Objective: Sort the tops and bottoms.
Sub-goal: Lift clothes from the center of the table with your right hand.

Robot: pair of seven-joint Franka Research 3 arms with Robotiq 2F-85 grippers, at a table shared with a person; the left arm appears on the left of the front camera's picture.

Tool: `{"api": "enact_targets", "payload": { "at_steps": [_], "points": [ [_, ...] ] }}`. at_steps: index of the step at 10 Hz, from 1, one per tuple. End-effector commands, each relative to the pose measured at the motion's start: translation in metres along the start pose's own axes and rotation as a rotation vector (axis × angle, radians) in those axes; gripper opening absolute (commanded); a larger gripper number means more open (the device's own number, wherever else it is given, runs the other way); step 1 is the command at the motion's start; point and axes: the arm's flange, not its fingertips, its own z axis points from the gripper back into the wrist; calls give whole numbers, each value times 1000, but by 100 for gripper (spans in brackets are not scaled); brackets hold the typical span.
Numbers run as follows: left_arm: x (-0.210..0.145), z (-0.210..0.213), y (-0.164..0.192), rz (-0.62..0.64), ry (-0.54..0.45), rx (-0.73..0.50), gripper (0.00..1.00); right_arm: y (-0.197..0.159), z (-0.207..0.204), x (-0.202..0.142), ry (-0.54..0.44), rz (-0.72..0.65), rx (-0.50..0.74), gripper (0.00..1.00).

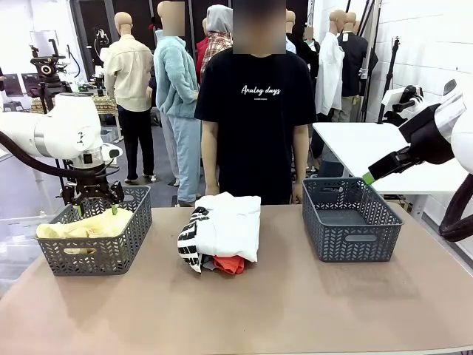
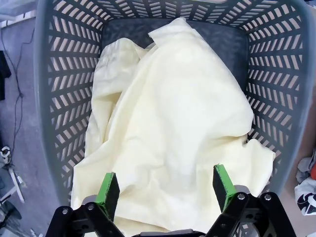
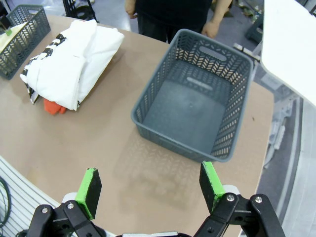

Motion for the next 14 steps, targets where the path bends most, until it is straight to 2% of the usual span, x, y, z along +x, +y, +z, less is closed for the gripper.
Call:
{"api": "enact_targets", "payload": {
  "at_steps": [1, 2, 4, 6, 7, 8, 9, 10, 13, 14],
  "points": [
    [1, 1, 0, 5, -7, -2, 99, -1, -2, -1, 1, -1, 12, 100],
    [0, 0, 0, 0, 0, 0, 99, -1, -2, -1, 1, -1, 12, 100],
    [-2, 62, -30, -144, -143, 13, 99, -1, -2, -1, 1, -1, 12, 100],
    [-26, 115, -49, -256, -221, -87, 99, -1, -2, -1, 1, -1, 12, 100],
    [-43, 130, -46, -330, -176, -104, 99, -1, -2, -1, 1, -1, 12, 100],
    [-53, 136, -24, -287, -154, -122, 99, -1, -2, -1, 1, -1, 12, 100],
    [-69, 142, 1, -343, -172, -296, 99, -1, -2, -1, 1, -1, 12, 100],
    [-88, 149, 9, -434, -193, -368, 99, -1, -2, -1, 1, -1, 12, 100],
    [-134, 173, 8, -644, -310, -418, 99, -1, -2, -1, 1, -1, 12, 100],
    [-147, 178, 3, -723, -348, -387, 99, -1, -2, -1, 1, -1, 12, 100]
  ]
}}
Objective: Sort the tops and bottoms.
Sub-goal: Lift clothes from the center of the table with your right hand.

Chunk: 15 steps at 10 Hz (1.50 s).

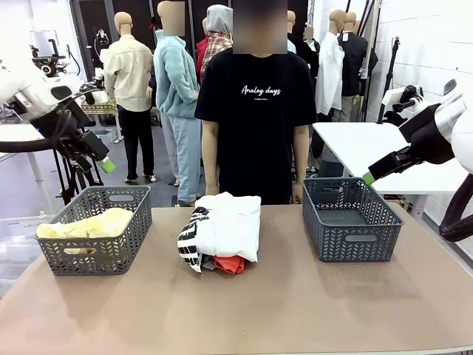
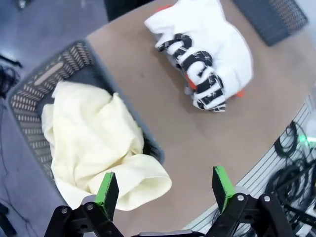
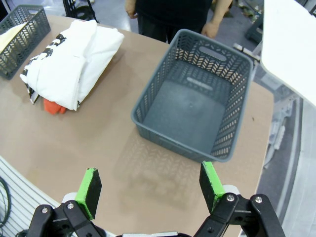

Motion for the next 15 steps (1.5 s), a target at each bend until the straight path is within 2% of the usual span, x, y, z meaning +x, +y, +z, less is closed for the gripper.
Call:
{"api": "enact_targets", "payload": {
  "at_steps": [1, 2, 3, 4, 7, 8, 10, 11, 12, 13, 15],
  "points": [
    [-10, 0, -22, -175, -37, -3, 99, -1, -2, -1, 1, -1, 12, 100],
    [-8, 1, -35, -204, -56, 54, 99, -1, -2, -1, 1, -1, 12, 100],
    [-7, 2, -44, -178, -62, 164, 99, -1, -2, -1, 1, -1, 12, 100],
    [-2, 0, -44, -175, -61, 185, 99, -1, -2, -1, 1, -1, 12, 100],
    [-2, 2, -45, -114, -81, 176, 99, -1, -2, -1, 1, -1, 12, 100],
    [2, 7, -45, -182, -67, 160, 99, -1, -2, -1, 1, -1, 12, 100],
    [2, 7, -45, -182, -67, 160, 99, -1, -2, -1, 1, -1, 12, 100],
    [2, 7, -45, -182, -67, 160, 99, 0, 0, 0, 0, 0, 0, 100],
    [2, 7, -45, -182, -67, 160, 99, 15, 23, -10, -32, 10, -80, 100],
    [2, 7, -45, -182, -67, 160, 99, 27, 22, -1, -36, 41, -35, 100],
    [2, 7, -45, -182, -67, 160, 99, 36, -2, 43, -84, 109, 128, 100]
  ]
}}
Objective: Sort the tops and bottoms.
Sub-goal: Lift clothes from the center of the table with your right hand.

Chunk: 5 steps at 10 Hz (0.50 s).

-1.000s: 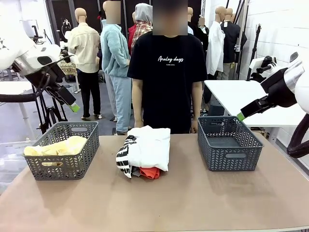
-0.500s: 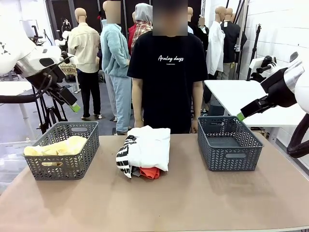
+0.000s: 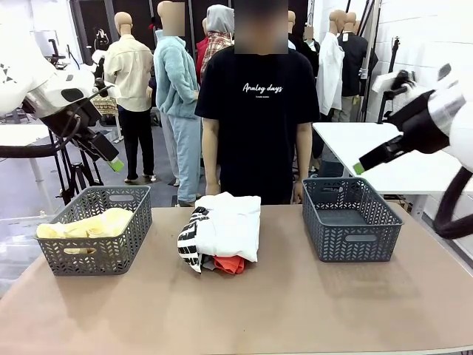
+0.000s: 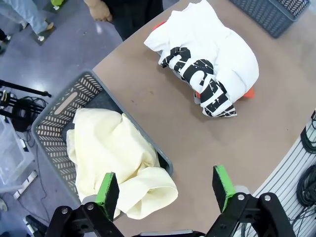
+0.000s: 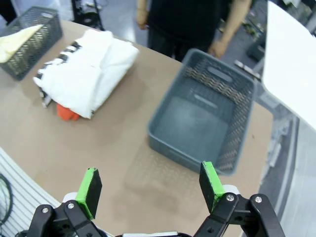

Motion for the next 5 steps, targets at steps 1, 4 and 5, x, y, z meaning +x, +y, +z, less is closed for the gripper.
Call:
{"api": "enact_targets", "payload": {
  "at_steps": [1, 4, 5],
  "points": [
    [-1, 1, 2, -18, 5, 5, 99, 0, -39, 49, -33, 33, 153, 100],
    [-1, 1, 2, -18, 5, 5, 99, 7, -130, 142, 31, 82, 306, 100],
    [-1, 1, 2, -18, 5, 5, 99, 8, -166, 170, 66, 84, 338, 100]
  ]
}}
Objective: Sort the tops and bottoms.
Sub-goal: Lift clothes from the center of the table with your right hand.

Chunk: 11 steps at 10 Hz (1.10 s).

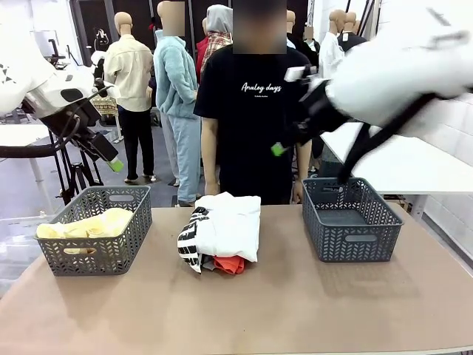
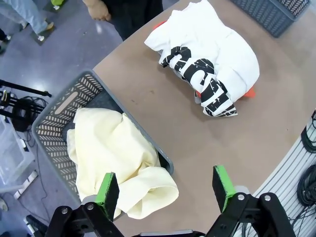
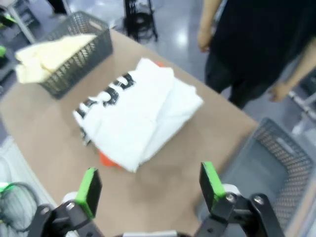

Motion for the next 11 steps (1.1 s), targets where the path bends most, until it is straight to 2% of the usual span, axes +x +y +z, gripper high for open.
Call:
{"api": "enact_targets", "payload": {
  "at_steps": [1, 3, 4, 5, 7, 8, 9, 10, 11],
  "points": [
    [-1, 1, 1, -16, 4, 4, 99, -43, -56, 58, 93, 5, 88, 100],
    [-1, 1, 1, -16, 4, 4, 99, -51, -116, 82, 193, -9, 89, 100],
    [-1, 1, 1, -16, 4, 4, 99, -53, -134, 84, 290, -17, 28, 100],
    [-1, 1, 1, -16, 4, 4, 99, -42, -108, 56, 129, -20, 105, 100],
    [-1, 1, 1, -16, 4, 4, 99, -42, -108, 56, 129, -20, 105, 100],
    [-1, 1, 1, -16, 4, 4, 99, -55, -131, 67, 180, -25, 94, 100],
    [-1, 1, 1, -16, 4, 4, 99, -60, -125, 55, 205, -66, 83, 100],
    [-1, 1, 1, -16, 4, 4, 99, -53, -140, 61, 253, -62, 70, 100],
    [-1, 1, 1, -16, 4, 4, 99, -46, -166, 81, 299, -29, 79, 100]
  ]
}}
